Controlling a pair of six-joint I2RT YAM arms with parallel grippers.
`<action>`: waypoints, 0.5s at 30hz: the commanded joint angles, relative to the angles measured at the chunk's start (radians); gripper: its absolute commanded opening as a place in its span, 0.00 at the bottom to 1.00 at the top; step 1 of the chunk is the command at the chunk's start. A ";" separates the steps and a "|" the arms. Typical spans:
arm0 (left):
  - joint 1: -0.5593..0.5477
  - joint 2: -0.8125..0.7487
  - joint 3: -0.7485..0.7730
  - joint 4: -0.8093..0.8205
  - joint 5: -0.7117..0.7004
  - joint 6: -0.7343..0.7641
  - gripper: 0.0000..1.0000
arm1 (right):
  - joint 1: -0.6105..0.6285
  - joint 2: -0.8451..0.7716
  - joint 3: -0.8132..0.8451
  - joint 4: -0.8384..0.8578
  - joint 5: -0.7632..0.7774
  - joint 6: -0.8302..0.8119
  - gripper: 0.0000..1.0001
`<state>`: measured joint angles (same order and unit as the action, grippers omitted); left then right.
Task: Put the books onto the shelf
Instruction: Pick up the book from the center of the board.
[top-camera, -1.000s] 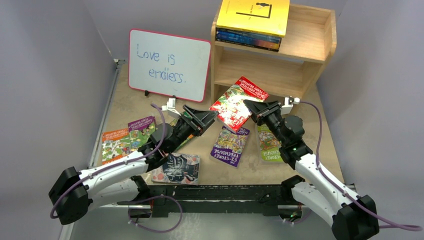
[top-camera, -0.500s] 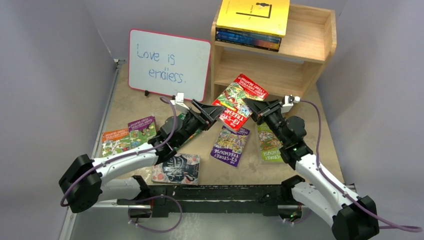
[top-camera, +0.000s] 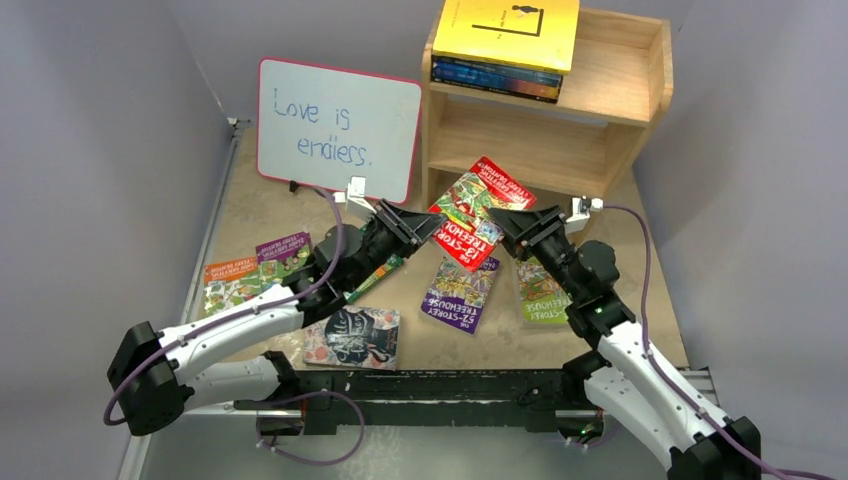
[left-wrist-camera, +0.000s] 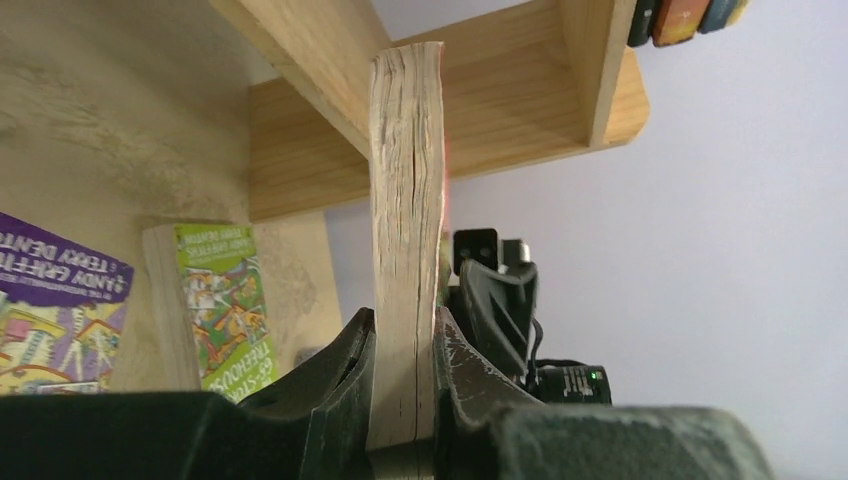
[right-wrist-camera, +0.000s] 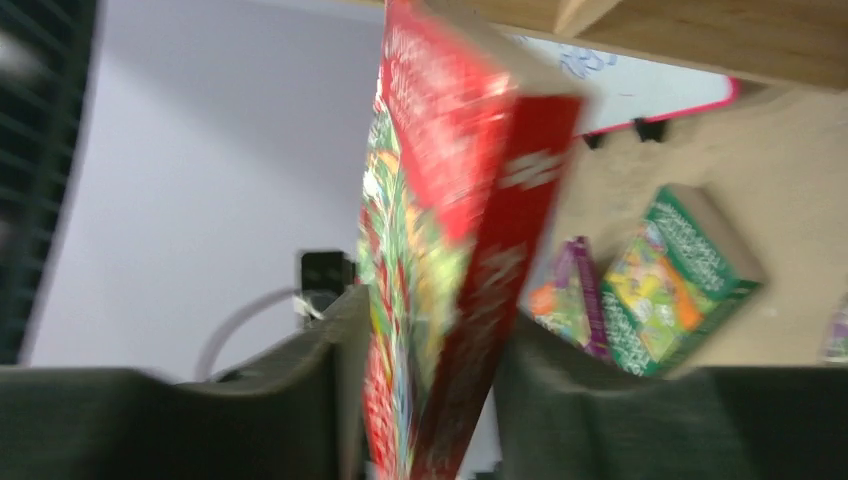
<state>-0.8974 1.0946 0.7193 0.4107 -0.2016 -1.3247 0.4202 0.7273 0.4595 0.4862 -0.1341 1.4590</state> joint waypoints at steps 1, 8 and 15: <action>0.046 -0.028 0.163 -0.187 -0.039 0.107 0.00 | -0.001 -0.041 0.026 -0.084 -0.089 -0.233 0.60; 0.196 -0.029 0.318 -0.523 0.093 0.141 0.00 | -0.002 -0.102 0.072 -0.261 -0.179 -0.644 0.82; 0.302 -0.017 0.444 -0.827 0.192 0.146 0.00 | -0.002 -0.145 0.133 -0.281 -0.068 -1.139 0.80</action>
<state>-0.6312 1.0916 1.0504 -0.2710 -0.1074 -1.1915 0.4198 0.5846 0.4995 0.1837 -0.2485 0.6991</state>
